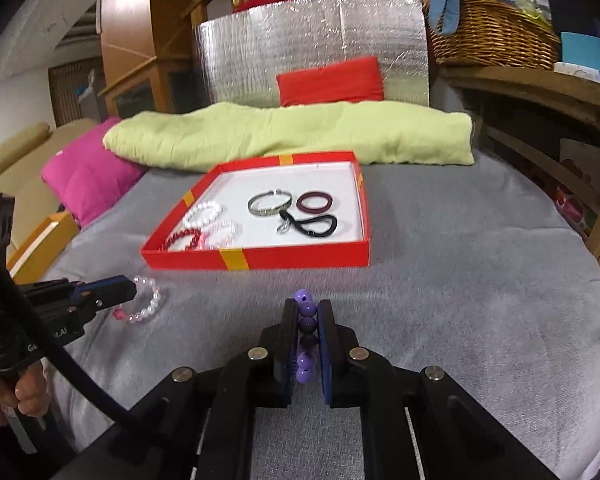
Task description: Organize jewelry
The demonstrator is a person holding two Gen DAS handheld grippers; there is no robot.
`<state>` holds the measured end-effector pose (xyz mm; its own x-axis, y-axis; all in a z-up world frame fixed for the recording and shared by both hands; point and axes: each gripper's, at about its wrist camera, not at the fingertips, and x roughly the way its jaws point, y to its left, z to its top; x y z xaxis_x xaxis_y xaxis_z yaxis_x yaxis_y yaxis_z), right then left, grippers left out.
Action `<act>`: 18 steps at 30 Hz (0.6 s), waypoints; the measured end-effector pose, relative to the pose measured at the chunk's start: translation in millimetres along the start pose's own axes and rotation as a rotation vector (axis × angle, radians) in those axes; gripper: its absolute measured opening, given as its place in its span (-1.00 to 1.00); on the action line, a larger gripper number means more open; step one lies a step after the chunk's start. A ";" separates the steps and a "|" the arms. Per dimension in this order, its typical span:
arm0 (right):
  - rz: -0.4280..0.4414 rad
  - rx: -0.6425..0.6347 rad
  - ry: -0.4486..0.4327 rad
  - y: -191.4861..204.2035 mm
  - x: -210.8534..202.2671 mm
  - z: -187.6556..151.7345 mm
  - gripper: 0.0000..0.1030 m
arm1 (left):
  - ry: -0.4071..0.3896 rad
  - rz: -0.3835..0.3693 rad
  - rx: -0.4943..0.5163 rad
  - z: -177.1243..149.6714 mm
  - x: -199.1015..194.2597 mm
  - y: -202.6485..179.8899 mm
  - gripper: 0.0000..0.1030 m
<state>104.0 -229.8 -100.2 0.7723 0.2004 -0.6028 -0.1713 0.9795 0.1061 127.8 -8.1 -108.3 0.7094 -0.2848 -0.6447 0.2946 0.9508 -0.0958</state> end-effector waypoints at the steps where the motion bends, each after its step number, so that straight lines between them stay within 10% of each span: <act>1: 0.003 0.003 -0.006 0.0 -1.2 1.0 -0.80 | -0.004 0.000 0.001 0.5 -1.0 -0.7 -0.86; 18: 0.046 0.005 -0.016 10.6 -4.4 4.3 -0.80 | 0.017 0.108 -0.028 2.1 -2.9 11.3 -0.86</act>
<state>101.4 -220.2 -93.0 0.7735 0.2455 -0.5843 -0.2038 0.9693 0.1375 130.4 3.1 -105.9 0.7248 -0.1784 -0.6655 0.1989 0.9789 -0.0459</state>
